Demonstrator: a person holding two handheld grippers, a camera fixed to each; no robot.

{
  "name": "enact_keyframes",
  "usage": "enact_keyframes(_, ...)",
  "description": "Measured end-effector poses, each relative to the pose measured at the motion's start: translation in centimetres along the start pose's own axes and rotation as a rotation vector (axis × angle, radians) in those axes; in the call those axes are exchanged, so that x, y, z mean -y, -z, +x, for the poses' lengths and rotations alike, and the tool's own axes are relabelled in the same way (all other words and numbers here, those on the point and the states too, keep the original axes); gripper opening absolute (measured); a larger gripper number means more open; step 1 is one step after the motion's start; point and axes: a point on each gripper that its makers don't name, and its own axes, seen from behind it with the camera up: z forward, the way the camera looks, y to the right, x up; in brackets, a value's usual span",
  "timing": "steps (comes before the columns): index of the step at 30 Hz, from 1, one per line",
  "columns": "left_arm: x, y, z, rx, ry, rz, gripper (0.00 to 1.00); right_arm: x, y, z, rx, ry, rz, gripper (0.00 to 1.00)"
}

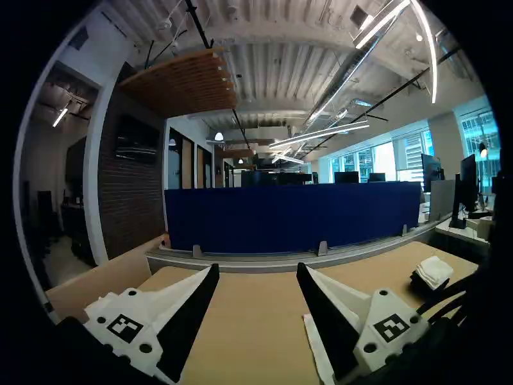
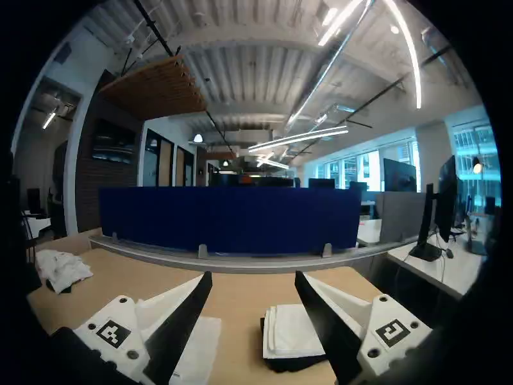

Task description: Fold towel

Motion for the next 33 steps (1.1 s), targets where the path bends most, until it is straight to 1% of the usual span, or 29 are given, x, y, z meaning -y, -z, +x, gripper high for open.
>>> enact_keyframes(3, -0.5, -0.1, 0.5, 0.006, -0.004, -0.016, 0.89, 0.1, 0.2, 0.4, 0.010, 0.002, 0.007, 1.00)
enact_keyframes(6, -1.0, 0.0, 0.6, 0.027, -0.020, -0.043, 0.89, 0.5, 0.5, 0.6, 0.031, 0.014, 0.026, 1.00)
enact_keyframes(9, -1.9, 0.3, 0.3, 0.058, -0.039, -0.084, 0.89, 1.3, 0.8, 0.4, 0.061, 0.032, 0.062, 1.00)
enact_keyframes(12, -2.6, 0.7, -0.2, 0.097, -0.058, -0.136, 0.89, 2.5, 1.3, -0.3, 0.109, 0.049, 0.117, 1.00)
enact_keyframes(18, -4.1, 1.8, -1.9, 0.191, -0.089, -0.240, 0.89, 4.6, 2.6, -1.8, 0.224, 0.068, 0.236, 1.00)
enact_keyframes(21, -5.0, 2.4, -2.9, 0.243, -0.096, -0.298, 0.89, 5.3, 3.2, -2.6, 0.282, 0.081, 0.288, 1.00)
enact_keyframes(27, -7.0, 3.5, -4.8, 0.335, -0.092, -0.411, 0.89, 6.7, 4.3, -4.3, 0.382, 0.109, 0.382, 1.00)
enact_keyframes(30, -7.6, 3.7, -5.4, 0.360, -0.087, -0.436, 0.89, 7.2, 4.7, -4.7, 0.403, 0.118, 0.408, 1.00)
enact_keyframes(33, -8.0, 3.8, -5.9, 0.372, -0.097, -0.449, 0.89, 7.5, 4.9, -4.9, 0.408, 0.131, 0.420, 1.00)
